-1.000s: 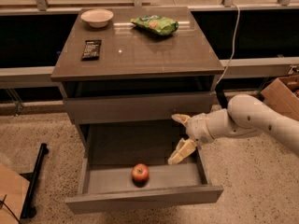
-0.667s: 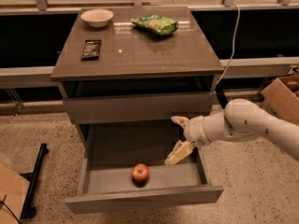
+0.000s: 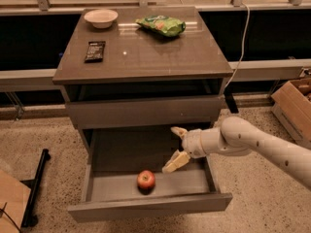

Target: Pick apple from middle drawer and place on counter

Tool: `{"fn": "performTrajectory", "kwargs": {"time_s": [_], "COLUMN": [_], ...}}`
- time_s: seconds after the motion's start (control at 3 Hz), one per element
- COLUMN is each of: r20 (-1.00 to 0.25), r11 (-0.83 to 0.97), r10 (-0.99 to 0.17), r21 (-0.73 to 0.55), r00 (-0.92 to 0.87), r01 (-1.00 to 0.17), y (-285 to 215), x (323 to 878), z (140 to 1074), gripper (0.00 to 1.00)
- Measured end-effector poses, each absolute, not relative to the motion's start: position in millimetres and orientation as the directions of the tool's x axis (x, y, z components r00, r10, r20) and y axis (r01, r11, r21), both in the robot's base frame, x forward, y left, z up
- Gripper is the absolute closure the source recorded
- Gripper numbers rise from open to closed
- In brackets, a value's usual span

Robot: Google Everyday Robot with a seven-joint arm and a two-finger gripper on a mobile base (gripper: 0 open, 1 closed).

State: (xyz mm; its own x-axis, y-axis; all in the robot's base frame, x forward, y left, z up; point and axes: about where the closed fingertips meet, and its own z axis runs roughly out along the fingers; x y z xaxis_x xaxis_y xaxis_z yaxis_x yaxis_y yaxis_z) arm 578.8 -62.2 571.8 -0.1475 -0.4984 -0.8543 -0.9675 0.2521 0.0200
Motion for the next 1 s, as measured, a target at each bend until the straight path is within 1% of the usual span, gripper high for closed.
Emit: {"fn": "performTrajectory", "kwargs": {"time_s": [0.33,0.67,1.0], "r20": [-0.868,-0.870,-0.874], "r11": [0.241,0.244,0.239], "r10": [-0.458,-0.435,-0.409], "r21": [0.087,0.135,0.174], "r00": [-0.192,-0.232,-0.262], "r01": [-0.967,-0.960,-0.955], "y": [-41,-31,-6], "x": [586,585,581], "z": [511,473,445], "gripper": [0.00,0.00,0.00]}}
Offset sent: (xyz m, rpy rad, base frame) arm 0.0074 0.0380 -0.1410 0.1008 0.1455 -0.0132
